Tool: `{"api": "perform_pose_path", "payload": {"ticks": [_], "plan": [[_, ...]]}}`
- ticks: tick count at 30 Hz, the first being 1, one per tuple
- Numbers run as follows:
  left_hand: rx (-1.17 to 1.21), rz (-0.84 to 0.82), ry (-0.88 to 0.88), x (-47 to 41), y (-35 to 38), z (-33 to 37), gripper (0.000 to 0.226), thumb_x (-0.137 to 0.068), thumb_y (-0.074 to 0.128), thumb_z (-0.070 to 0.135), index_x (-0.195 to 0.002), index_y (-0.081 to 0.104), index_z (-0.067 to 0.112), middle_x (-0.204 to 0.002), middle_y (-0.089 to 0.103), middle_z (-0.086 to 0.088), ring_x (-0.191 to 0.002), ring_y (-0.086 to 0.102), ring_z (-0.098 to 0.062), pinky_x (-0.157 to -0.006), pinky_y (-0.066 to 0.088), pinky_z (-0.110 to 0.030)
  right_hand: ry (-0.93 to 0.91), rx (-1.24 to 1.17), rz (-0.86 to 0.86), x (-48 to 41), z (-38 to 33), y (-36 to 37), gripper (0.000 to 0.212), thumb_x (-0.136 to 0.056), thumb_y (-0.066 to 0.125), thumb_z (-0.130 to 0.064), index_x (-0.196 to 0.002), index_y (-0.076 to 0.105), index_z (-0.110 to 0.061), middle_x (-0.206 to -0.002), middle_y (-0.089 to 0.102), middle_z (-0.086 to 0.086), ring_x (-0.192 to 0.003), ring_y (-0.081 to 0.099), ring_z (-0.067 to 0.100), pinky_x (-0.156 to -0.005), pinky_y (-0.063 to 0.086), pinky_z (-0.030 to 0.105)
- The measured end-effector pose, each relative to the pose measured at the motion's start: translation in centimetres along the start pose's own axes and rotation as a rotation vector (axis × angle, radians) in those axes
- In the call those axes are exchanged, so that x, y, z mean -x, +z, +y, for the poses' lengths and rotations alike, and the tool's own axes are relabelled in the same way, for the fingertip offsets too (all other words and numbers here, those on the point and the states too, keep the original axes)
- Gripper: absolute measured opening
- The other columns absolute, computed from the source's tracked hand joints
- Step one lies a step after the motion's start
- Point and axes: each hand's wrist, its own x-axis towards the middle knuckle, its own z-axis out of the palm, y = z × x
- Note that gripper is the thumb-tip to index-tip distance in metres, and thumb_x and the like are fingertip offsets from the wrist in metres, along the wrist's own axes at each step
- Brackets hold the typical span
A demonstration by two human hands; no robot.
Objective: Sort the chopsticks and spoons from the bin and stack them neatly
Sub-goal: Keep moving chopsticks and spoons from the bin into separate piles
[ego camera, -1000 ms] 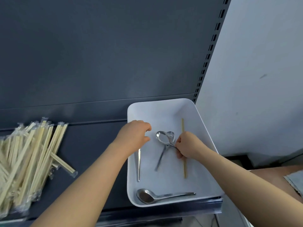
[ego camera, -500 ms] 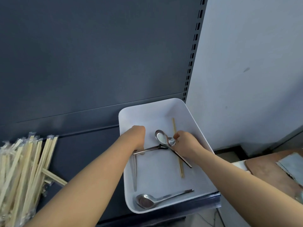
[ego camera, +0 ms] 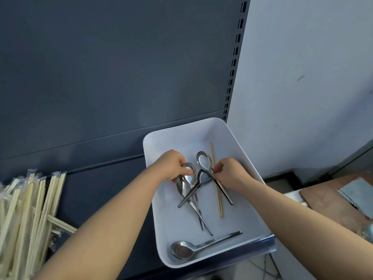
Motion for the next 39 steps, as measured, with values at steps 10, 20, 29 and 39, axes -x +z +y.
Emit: {"api": "perform_pose_path", "payload": {"ticks": [10,20,29,39], "plan": [[-0.114,-0.095,-0.202,1.5,0.1,0.5,0.043,-0.075,0.077,0.045,-0.086,0.055,0.010,-0.088,0.068,-0.010,-0.075,0.072,-0.027,-0.069,0.055,-0.032,0.052,0.030,-0.015,0.1,-0.1,-0.2,0.031,-0.080,0.067,-0.016,-0.099,0.066,0.009,-0.070,0.053,0.008,-0.066,0.047,0.018,-0.062,0.039,0.027],[0.151,-0.058,-0.187,1.3,2.2,1.1,0.016,-0.075,0.078,0.008,-0.078,0.062,0.008,-0.084,0.070,-0.014,-0.079,0.072,-0.030,-0.083,0.058,-0.040,0.090,-0.084,-0.145,0.8,-0.7,-0.3,0.008,-0.077,0.073,-0.004,-0.076,0.066,-0.003,-0.084,0.073,0.023,-0.071,0.070,0.033,-0.074,0.060,0.044],[0.514,-0.029,-0.238,1.4,2.6,1.6,0.010,-0.092,0.059,0.003,-0.084,0.055,0.007,-0.089,0.059,-0.018,-0.066,0.064,-0.029,-0.065,0.060,-0.042,0.208,-0.436,-0.297,1.4,-1.2,-0.3,0.019,-0.083,0.059,0.013,-0.077,0.056,-0.005,-0.067,0.061,0.015,-0.058,0.061,0.025,-0.066,0.058,0.040],[0.616,-0.001,-0.235,1.4,2.4,1.2,0.005,-0.088,0.060,0.000,-0.090,0.059,0.004,-0.090,0.065,-0.018,-0.075,0.066,-0.027,-0.070,0.059,-0.039,0.216,-0.574,-0.345,1.1,-1.6,-0.7,0.014,-0.086,0.059,0.008,-0.082,0.061,-0.005,-0.072,0.063,0.011,-0.058,0.059,0.017,-0.055,0.057,0.026]]}}
